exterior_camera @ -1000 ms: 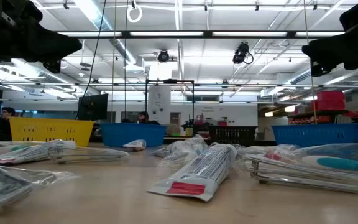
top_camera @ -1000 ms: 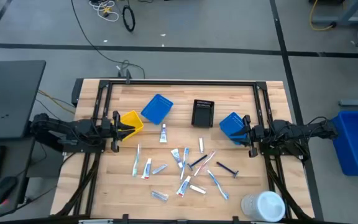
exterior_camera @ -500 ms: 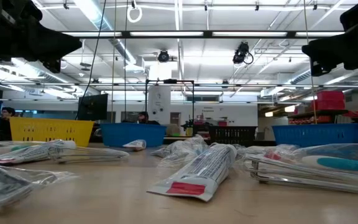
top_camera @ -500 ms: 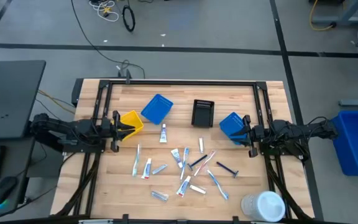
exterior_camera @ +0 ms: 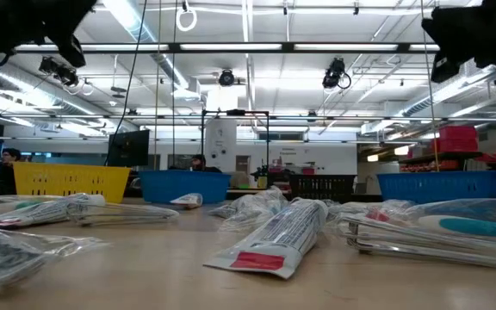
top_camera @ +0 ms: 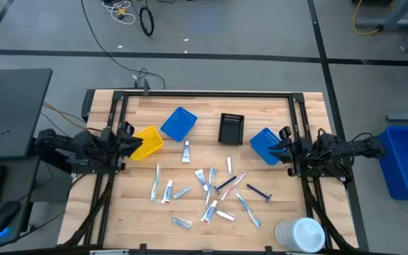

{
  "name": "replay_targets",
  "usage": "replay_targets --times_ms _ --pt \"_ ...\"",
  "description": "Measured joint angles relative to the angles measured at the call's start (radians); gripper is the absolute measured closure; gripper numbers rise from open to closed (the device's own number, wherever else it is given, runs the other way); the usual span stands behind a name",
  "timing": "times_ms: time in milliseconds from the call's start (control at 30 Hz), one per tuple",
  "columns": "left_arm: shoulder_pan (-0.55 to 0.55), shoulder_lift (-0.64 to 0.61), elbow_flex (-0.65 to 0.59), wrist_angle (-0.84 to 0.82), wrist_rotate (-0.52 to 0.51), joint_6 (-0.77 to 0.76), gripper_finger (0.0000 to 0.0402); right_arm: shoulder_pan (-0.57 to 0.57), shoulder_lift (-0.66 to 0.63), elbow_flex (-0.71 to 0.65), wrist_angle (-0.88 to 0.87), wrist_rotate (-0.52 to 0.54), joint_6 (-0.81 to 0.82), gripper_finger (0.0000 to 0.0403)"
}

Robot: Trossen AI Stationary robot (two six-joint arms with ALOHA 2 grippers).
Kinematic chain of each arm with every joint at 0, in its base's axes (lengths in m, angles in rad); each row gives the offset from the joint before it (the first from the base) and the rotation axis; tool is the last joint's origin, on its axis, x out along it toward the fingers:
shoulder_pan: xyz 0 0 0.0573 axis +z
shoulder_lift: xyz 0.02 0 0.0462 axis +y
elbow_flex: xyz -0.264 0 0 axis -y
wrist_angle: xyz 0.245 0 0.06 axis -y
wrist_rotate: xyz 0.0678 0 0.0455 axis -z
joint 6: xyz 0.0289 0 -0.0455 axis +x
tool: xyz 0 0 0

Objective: Pick & Place Travel size toiletries
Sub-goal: Put the silver nail cutter into the yellow bin

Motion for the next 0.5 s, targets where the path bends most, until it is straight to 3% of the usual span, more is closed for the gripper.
replay_targets --times_ms 100,200,267,400,500 --pt "0.0 0.0 0.001 0.067 -0.006 -0.049 0.0346 -0.013 0.001 0.0 0.167 0.22 -0.132 0.0318" --pt "0.001 0.012 0.015 0.044 0.003 0.014 0.0344 -0.033 0.02 0.001 0.331 0.408 -0.155 0.0318" --pt "0.003 0.037 0.043 0.052 0.011 0.052 0.034 -0.05 0.036 0.001 0.388 0.403 -0.157 0.0318" --pt "0.018 0.131 0.133 -0.008 -0.004 0.056 0.0328 -0.074 0.099 0.001 0.4 0.197 -0.064 0.0318" --pt "0.028 0.234 0.222 -0.107 -0.004 -0.007 0.0318 -0.092 0.201 0.014 0.404 0.18 -0.002 0.0318"
